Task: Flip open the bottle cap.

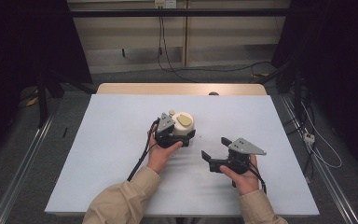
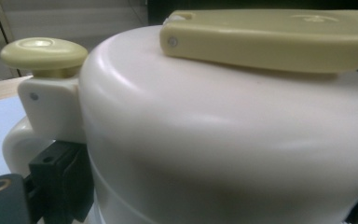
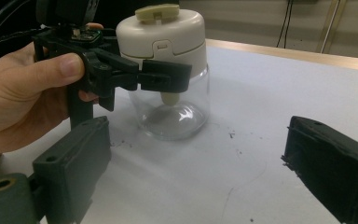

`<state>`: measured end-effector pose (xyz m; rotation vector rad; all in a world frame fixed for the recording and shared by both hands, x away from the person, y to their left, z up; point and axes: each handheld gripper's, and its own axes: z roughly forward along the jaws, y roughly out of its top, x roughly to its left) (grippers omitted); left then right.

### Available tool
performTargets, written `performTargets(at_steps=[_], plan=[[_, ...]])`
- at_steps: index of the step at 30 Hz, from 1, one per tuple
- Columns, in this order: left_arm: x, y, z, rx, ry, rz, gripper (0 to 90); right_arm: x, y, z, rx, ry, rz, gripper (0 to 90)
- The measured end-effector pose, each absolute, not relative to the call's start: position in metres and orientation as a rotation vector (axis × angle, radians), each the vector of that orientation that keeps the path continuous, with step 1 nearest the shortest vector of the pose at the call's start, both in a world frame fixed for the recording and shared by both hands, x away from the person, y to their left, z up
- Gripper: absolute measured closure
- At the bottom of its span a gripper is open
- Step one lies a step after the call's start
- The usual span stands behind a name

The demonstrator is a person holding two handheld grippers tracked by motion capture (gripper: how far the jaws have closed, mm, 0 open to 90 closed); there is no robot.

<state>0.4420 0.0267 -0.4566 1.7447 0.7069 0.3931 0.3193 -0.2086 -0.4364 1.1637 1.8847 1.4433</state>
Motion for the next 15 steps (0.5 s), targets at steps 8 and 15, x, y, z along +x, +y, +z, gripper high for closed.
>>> performTargets(at_steps=[8, 15], plan=[[0.442, 0.027, -0.457, 1.743, 0.708, 0.393, 6.2, 0.327, -0.204, -0.431, 1.162, 1.892, 1.423, 7.0], [0.442, 0.027, -0.457, 1.743, 0.708, 0.394, 6.2, 0.334, -0.199, -0.423, 1.163, 1.895, 1.411, 6.9]])
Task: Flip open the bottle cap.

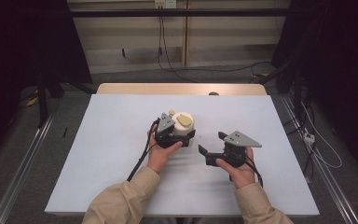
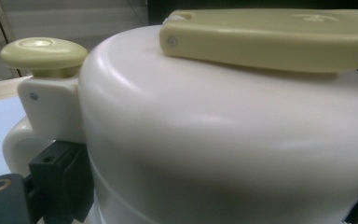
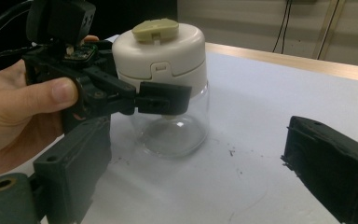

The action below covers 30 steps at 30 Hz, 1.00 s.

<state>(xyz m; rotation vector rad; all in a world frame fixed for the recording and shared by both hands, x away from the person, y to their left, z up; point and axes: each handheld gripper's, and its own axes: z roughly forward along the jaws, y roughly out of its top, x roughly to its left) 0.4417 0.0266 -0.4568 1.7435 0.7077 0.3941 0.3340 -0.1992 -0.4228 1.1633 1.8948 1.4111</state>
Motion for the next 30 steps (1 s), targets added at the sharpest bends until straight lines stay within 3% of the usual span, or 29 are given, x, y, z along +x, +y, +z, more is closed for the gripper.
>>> performTargets(at_steps=[11, 25, 30], plan=[[0.442, 0.027, -0.457, 1.744, 0.704, 0.399, 6.2, 0.346, -0.19, -0.414, 1.179, 1.924, 1.411, 21.4], [0.442, 0.027, -0.457, 1.747, 0.704, 0.4, 6.2, 0.361, -0.184, -0.403, 1.227, 1.953, 1.395, 64.8], [0.442, 0.027, -0.457, 1.746, 0.706, 0.4, 6.2, 0.365, -0.18, -0.4, 1.227, 1.983, 1.405, 75.4]])
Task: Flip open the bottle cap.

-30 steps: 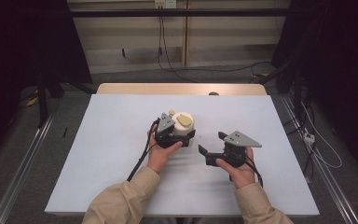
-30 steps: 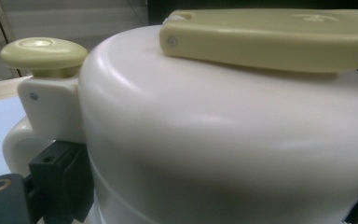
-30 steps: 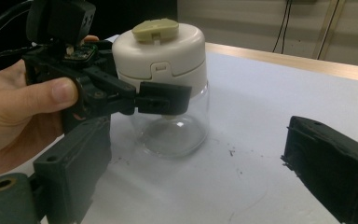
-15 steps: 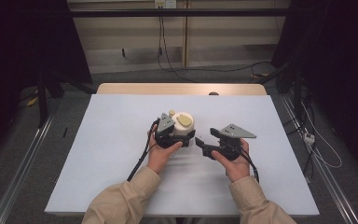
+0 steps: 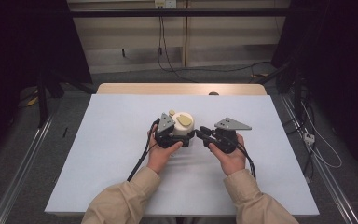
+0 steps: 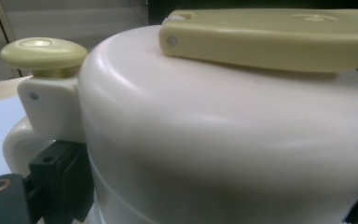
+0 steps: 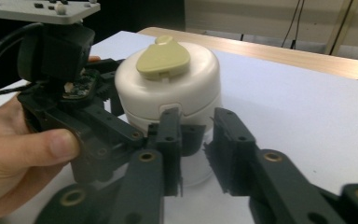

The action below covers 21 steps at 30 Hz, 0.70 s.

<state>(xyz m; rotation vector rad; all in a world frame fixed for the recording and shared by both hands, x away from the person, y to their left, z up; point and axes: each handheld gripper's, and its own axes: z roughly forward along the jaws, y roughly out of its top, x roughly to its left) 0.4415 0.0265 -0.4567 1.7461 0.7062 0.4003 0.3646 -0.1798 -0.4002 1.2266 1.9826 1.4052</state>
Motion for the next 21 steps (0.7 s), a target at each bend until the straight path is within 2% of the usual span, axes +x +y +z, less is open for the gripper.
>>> performTargets(at_steps=[5, 8, 21], plan=[[0.442, 0.027, -0.457, 1.746, 0.707, 0.4, 6.2, 0.367, -0.174, -0.397, 1.215, 1.999, 1.411, 86.5], [0.441, 0.026, -0.457, 1.742, 0.709, 0.398, 6.2, 0.37, -0.171, -0.396, 1.198, 2.014, 1.409, 89.8], [0.442, 0.026, -0.457, 1.748, 0.706, 0.401, 6.2, 0.378, -0.162, -0.39, 1.172, 2.035, 1.396, 90.0]])
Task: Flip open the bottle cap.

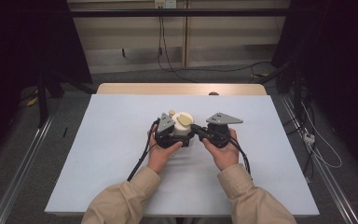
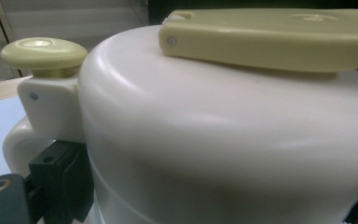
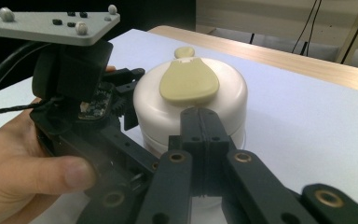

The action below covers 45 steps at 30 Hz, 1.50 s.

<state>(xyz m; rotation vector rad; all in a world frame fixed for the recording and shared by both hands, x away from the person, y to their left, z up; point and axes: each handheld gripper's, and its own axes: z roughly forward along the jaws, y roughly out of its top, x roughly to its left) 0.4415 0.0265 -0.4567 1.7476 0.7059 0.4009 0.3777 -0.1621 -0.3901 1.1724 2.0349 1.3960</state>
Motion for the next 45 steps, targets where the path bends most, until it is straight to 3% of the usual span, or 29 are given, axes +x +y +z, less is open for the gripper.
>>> performTargets(at_steps=[45], plan=[[0.441, 0.026, -0.457, 1.74, 0.713, 0.395, 6.2, 0.386, -0.153, -0.373, 1.105, 2.027, 1.368, 90.0]])
